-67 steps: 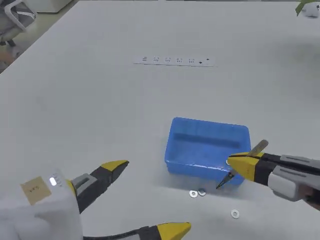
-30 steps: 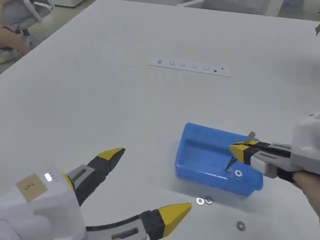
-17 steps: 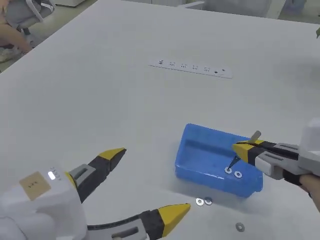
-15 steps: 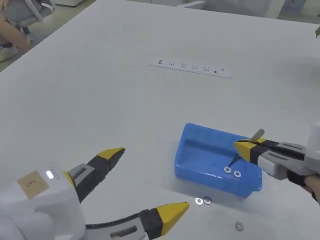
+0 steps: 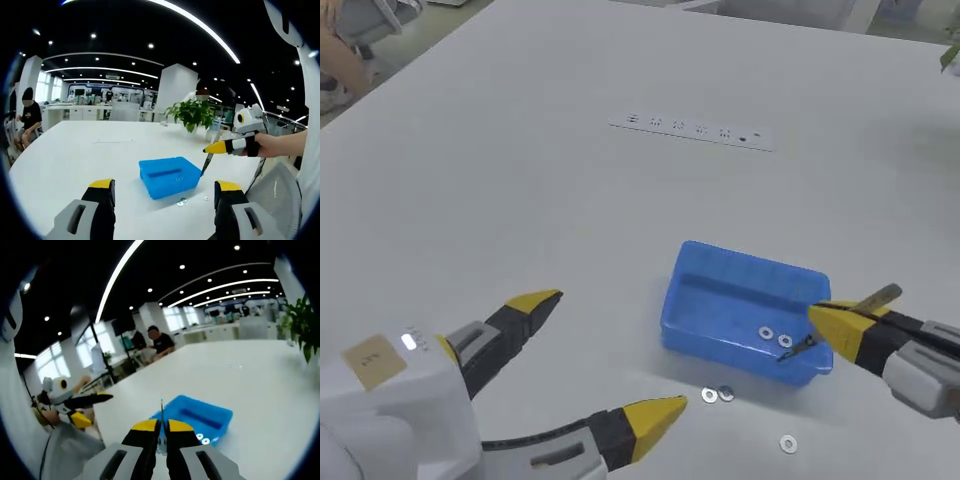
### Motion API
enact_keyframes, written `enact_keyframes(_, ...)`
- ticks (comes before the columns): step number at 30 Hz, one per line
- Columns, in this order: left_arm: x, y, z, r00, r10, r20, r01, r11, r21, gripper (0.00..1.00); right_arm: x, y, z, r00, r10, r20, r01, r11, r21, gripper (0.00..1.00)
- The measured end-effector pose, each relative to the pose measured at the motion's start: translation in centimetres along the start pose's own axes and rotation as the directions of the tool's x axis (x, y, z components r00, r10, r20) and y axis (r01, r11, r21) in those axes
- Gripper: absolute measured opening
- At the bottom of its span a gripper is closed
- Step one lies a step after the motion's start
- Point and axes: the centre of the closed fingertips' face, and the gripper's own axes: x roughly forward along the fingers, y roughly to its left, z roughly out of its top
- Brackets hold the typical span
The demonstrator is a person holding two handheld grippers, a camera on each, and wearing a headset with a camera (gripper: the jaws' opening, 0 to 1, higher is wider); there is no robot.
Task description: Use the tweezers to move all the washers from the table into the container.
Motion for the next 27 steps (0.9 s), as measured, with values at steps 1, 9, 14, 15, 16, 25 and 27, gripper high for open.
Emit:
enact_keyframes(1, 0.0, 0.0, 0.0, 1.0, -0.001, 0.002, 0.001, 1.0, 0.001, 0.82, -0.1, 0.0, -0.7, 0.9999, -0.003, -0.012, 0.003, 1.0, 0.011, 0.02)
enact_keyframes(9, -0.1, -0.2, -0.1, 1.0, -0.006, -0.005, 0.006, 1.0, 0.006, 0.82, -0.3, -1.5, -6.0, 0.9903, -0.076, -0.116, 0.084, 0.994, 0.07, 0.02)
enact_keyframes(14, -0.1, -0.1, -0.1, 1.0, -0.007, -0.005, 0.007, 1.0, 0.005, 0.82, 0.0, -2.1, -6.9, 0.9857, -0.099, -0.136, 0.11, 0.991, 0.075, 0.02)
enact_keyframes(15, -0.1, -0.1, -0.1, 1.0, -0.007, -0.005, 0.007, 1.0, 0.005, 0.82, 0.0, -2.1, -7.0, 0.9858, -0.1, -0.135, 0.111, 0.991, 0.072, 0.02)
enact_keyframes(16, -0.1, -0.1, -0.1, 1.0, -0.008, -0.005, 0.009, 1.0, 0.004, 0.82, 0.1, -2.0, -7.0, 0.9859, -0.1, -0.134, 0.11, 0.991, 0.071, 0.02)
enact_keyframes(25, -0.2, 0.0, -0.1, 0.9999, -0.017, 0.003, 0.017, 1.0, -0.005, 0.82, 0.3, -1.0, -7.3, 0.9844, -0.076, -0.159, 0.076, 0.997, -0.008, 0.02)
enact_keyframes(27, -0.1, -0.1, -0.1, 0.9998, -0.018, 0.0, 0.018, 1.0, 0.0, 0.82, 0.3, -0.7, -7.4, 0.9841, -0.066, -0.165, 0.061, 0.997, -0.038, 0.02)
